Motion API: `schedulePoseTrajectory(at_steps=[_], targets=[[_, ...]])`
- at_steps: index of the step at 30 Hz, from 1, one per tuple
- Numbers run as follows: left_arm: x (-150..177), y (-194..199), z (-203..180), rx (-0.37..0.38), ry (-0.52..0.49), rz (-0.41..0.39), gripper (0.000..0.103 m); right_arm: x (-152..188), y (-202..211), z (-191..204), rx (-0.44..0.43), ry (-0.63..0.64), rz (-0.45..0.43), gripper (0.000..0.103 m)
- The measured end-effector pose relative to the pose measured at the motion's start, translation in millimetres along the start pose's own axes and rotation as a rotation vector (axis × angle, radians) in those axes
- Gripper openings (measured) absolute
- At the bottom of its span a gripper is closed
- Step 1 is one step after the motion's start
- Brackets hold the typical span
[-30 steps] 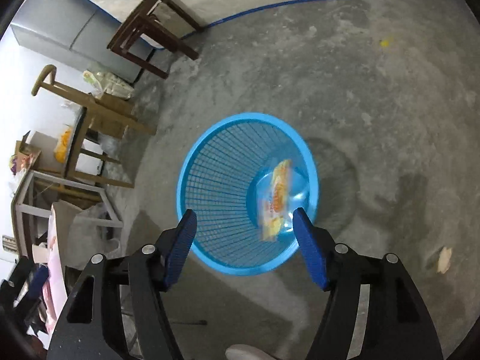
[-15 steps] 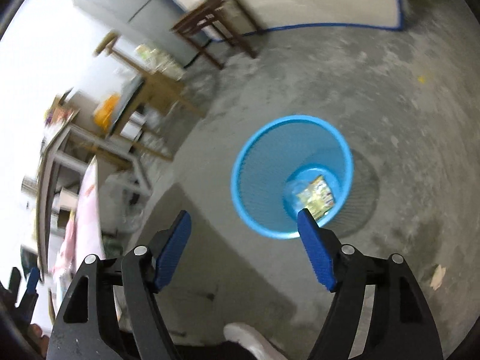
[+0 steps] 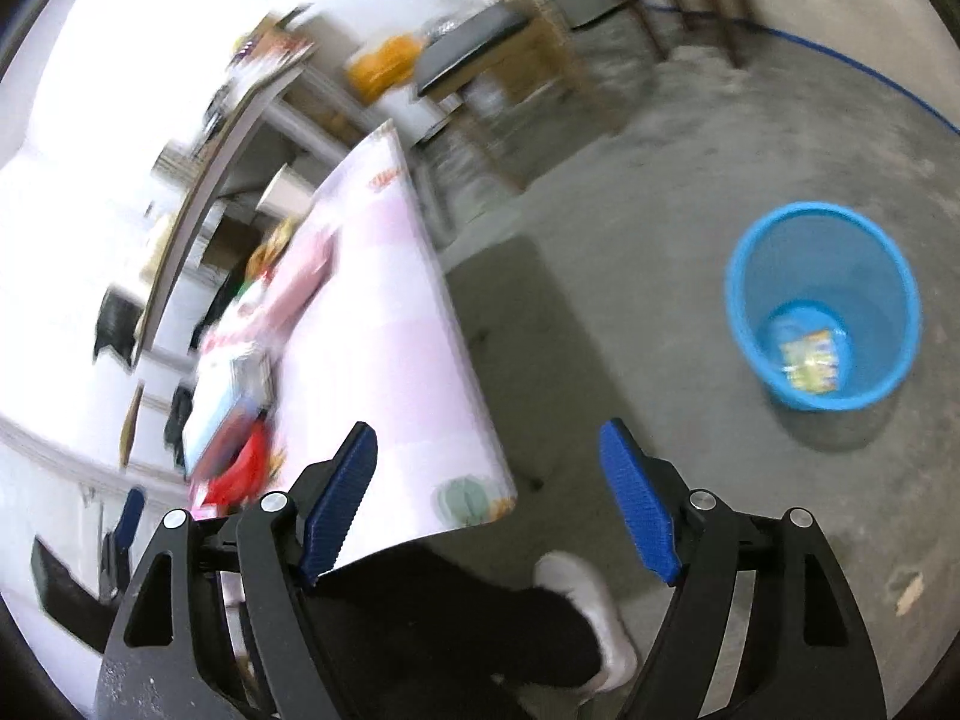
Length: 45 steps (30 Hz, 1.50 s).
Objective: Collect trash
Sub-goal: 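Grasp the red wrapper with the left gripper while the right gripper grasps a clear plastic bag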
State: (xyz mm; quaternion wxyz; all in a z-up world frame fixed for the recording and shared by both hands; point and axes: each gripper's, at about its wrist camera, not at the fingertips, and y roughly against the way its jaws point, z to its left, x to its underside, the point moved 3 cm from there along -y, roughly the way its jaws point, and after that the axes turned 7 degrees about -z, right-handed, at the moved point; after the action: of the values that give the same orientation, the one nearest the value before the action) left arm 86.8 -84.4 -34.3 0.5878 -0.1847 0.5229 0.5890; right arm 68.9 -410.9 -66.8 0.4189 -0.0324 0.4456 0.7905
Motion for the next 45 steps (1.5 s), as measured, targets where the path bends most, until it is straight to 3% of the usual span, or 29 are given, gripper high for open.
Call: schedulePoseTrajectory(at_steps=[2, 7, 11, 16, 21, 24, 31, 38, 41, 44, 45], targets=[[12, -12, 5, -0.027, -0.032, 0.035, 0.08, 8, -12, 22, -0.032, 0.042, 0.045, 0.073], [27, -46, 8, 0.001, -0.068, 0.127, 0.07, 27, -37, 78, -0.104, 0.139, 0.136, 0.073], [37, -67, 4, -0.031, -0.145, 0.179, 0.056, 23, -49, 114, -0.173, 0.206, 0.179, 0.073], [46, -75, 9, -0.012, -0.111, 0.223, 0.036, 4, -72, 161, -0.232, 0.274, 0.21, 0.073], [53, -78, 13, 0.035, -0.079, 0.249, 0.008, -13, -90, 218, -0.258, 0.426, 0.201, 0.073], [53, -75, 12, 0.053, -0.069, 0.24, 0.007, -21, -109, 248, -0.263, 0.512, 0.196, 0.073], [44, -52, 11, 0.12, 0.001, 0.202, 0.004, -25, -157, 304, -0.185, 0.704, 0.217, 0.073], [36, -38, 10, 0.168, 0.063, 0.174, 0.004, 8, -202, 338, 0.028, 0.991, 0.231, 0.073], [34, -33, 8, 0.188, 0.081, 0.166, 0.003, 15, -210, 338, 0.1, 1.041, 0.232, 0.073], [34, -26, 6, 0.201, 0.091, 0.155, 0.003, 16, -217, 334, 0.155, 1.037, 0.248, 0.057], [33, -24, 6, 0.202, 0.094, 0.149, 0.003, 16, -219, 333, 0.168, 1.032, 0.248, 0.046]])
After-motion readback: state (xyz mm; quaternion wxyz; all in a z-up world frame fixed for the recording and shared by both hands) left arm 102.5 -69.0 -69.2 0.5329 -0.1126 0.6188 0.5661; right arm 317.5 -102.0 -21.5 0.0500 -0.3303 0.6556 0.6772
